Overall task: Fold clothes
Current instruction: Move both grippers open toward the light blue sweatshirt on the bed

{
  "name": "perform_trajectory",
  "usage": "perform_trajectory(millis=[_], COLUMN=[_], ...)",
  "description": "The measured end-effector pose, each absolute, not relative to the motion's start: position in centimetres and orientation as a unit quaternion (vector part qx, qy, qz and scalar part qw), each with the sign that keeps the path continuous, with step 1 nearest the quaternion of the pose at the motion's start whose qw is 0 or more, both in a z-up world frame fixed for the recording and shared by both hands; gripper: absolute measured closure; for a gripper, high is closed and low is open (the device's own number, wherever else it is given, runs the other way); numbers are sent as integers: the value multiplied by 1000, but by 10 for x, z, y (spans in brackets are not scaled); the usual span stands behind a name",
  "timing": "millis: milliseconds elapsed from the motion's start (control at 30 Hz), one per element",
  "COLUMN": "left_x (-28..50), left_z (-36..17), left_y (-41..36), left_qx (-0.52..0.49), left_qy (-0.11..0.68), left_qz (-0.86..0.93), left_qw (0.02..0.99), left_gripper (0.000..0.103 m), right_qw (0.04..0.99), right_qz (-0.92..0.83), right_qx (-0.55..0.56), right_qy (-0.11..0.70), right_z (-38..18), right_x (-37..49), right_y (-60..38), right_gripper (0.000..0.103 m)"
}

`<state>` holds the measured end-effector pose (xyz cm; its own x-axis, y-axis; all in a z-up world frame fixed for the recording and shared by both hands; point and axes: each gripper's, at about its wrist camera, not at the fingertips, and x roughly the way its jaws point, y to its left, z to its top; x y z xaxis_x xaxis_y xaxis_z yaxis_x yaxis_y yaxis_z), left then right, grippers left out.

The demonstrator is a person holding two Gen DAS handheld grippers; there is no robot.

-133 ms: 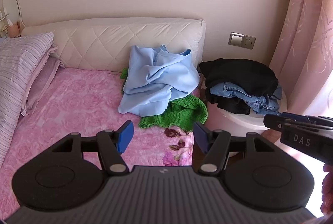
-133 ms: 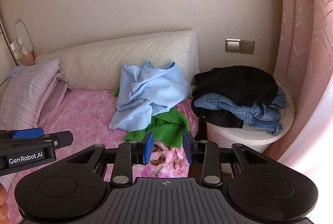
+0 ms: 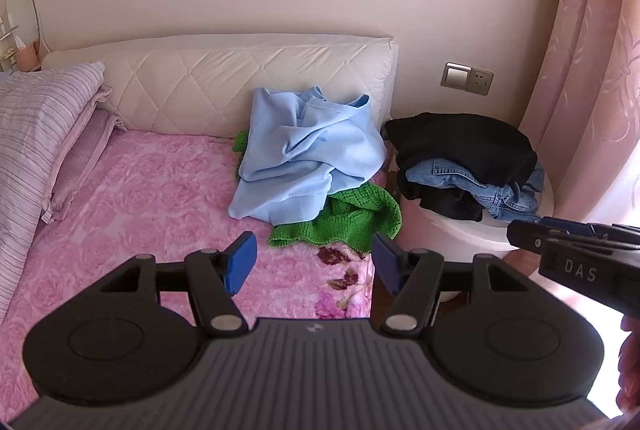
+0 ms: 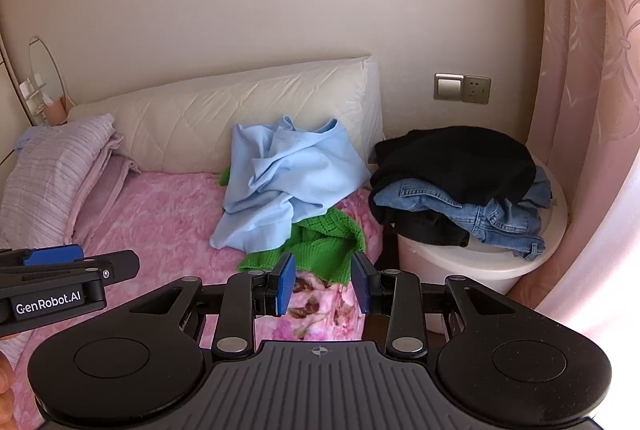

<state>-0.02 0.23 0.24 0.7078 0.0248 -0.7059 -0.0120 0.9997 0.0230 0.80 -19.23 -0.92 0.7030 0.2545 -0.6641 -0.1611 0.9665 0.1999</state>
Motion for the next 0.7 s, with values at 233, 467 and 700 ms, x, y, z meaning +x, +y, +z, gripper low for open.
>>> perform_trajectory(millis=[233,467,700], left_x=[0,5,3], left_z=[6,4,1], left_y=[7,28,40], left_qx=[7,-9,-22], left_qy=[378,373,373], left_qz=[15,11,5], left_qw=[925,928,928], left_gripper=[43,43,43], right_qw=[922,924,925], right_qz=[114,114,109], right_qx=[58,50,40], right_qy=[365,362,361], right_z=[-2,-4,-2], right_x=[13,14,13], right_y=[-184,-166,-157], right_gripper=[68,68,68])
